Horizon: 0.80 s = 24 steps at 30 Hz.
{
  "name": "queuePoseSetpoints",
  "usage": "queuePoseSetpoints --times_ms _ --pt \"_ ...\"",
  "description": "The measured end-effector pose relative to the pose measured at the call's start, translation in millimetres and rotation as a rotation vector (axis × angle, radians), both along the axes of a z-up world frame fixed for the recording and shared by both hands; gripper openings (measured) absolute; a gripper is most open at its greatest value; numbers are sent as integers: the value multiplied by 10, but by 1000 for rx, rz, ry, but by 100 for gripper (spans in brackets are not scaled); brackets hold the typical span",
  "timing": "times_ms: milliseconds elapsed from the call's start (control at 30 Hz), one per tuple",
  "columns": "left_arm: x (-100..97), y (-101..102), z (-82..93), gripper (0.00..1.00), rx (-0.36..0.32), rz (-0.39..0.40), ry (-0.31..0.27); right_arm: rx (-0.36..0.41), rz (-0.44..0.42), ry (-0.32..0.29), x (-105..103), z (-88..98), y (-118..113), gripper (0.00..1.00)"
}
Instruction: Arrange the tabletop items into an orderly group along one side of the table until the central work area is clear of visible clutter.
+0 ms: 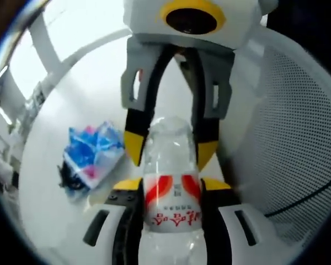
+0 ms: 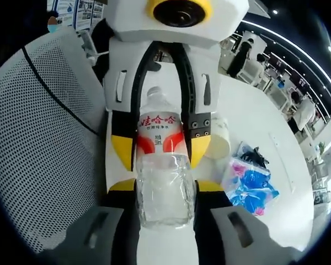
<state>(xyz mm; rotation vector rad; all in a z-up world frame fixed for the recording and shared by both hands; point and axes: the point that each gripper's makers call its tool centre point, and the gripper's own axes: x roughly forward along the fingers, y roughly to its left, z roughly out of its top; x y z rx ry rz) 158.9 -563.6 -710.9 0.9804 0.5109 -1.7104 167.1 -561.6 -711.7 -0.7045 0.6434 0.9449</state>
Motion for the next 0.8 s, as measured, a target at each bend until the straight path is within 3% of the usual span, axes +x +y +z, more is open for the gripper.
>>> queuePoseSetpoints --times_ms 567,800 --pt "97 66 -191 39 13 48 29 -11 23 9 45 -106 61 35" --pt "128 106 -285 38 22 53 -9 -10 29 9 58 -122 88 35"
